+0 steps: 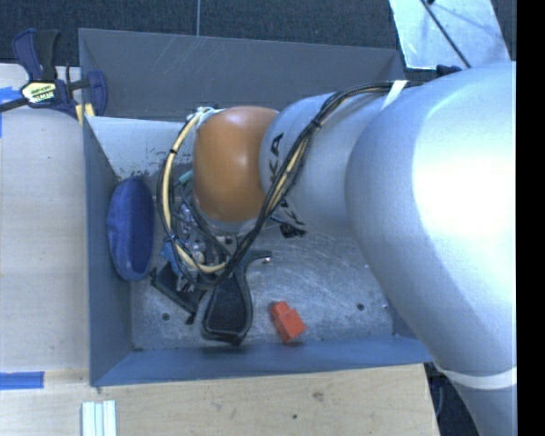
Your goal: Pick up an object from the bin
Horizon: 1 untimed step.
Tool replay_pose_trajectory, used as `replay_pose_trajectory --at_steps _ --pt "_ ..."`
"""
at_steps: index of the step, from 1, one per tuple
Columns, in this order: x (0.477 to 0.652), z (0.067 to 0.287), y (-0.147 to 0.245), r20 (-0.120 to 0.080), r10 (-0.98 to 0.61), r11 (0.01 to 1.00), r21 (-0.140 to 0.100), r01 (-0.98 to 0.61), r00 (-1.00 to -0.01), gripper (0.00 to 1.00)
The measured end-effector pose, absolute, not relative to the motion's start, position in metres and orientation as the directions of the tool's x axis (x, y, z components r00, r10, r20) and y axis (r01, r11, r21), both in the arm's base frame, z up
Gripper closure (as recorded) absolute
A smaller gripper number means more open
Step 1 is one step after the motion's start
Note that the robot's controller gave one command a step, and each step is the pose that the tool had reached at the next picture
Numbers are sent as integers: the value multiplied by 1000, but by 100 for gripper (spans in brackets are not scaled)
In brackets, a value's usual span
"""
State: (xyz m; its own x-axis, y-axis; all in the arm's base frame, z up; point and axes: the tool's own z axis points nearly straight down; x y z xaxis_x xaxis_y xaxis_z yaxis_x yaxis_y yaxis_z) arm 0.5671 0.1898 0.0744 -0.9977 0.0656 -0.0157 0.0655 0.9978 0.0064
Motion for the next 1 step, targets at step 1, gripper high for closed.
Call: replay_pose_trajectory --at_steps 1 --pt "567 110 187 -6 179 984 3 179 -984 100"
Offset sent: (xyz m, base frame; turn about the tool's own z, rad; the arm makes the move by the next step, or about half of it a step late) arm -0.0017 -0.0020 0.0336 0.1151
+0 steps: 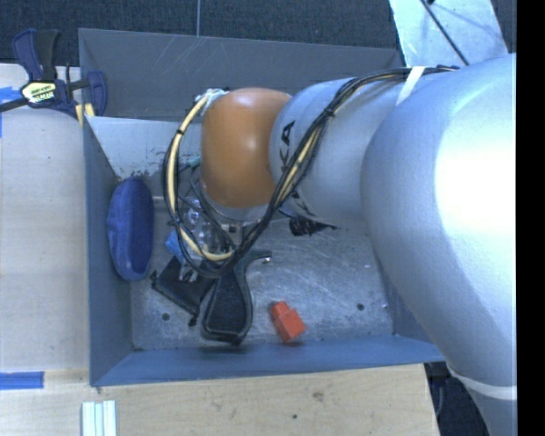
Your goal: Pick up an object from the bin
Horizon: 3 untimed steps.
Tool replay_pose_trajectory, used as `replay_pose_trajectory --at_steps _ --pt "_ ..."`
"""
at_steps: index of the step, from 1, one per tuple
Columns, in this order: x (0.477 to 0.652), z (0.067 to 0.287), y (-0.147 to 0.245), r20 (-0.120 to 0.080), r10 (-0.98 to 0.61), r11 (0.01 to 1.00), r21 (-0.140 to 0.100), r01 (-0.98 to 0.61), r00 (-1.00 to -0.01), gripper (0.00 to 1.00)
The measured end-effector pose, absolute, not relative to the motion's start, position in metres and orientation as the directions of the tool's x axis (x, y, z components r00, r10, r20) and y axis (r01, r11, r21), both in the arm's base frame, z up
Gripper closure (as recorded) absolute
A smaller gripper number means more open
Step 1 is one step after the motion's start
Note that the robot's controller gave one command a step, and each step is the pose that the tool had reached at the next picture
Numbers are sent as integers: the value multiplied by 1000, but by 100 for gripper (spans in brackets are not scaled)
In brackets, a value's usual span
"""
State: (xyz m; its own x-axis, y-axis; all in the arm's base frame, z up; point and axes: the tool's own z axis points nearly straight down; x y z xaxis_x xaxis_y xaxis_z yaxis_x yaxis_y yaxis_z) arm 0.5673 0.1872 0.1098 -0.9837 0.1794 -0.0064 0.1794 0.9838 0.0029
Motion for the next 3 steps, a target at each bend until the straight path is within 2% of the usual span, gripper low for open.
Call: replay_pose_trajectory --at_steps 1,2,3 --pt "504 147 141 -4 517 856 5 517 -856 100" --pt "505 168 140 -3 521 854 3 521 -854 100" --pt "519 162 130 -3 523 852 2 523 -852 100"
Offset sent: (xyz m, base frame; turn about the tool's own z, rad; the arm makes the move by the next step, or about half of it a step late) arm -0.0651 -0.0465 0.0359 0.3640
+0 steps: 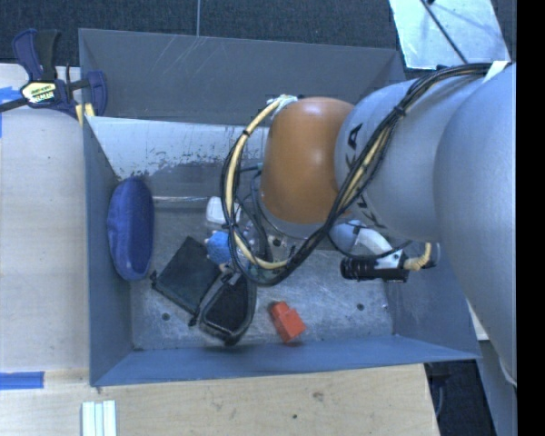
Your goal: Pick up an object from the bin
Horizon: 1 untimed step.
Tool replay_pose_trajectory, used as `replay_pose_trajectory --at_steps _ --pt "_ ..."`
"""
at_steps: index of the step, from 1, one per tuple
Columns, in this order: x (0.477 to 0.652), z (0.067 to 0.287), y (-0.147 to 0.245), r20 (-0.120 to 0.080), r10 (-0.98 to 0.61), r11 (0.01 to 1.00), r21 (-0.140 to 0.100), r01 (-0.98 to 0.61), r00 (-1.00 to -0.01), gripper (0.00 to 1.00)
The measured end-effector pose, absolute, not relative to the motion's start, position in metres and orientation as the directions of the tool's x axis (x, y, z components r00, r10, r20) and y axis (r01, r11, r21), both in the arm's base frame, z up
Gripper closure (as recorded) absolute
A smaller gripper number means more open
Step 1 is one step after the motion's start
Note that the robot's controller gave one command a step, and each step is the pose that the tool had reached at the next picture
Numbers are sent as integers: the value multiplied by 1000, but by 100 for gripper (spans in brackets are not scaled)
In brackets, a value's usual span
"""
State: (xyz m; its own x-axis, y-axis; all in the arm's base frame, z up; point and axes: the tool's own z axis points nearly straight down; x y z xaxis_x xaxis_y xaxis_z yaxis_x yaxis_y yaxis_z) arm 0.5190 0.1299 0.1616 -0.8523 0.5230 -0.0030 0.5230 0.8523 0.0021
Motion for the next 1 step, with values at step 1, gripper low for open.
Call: replay_pose_trajectory --at_steps 1 --pt "496 207 141 -4 525 851 4 525 -851 100"
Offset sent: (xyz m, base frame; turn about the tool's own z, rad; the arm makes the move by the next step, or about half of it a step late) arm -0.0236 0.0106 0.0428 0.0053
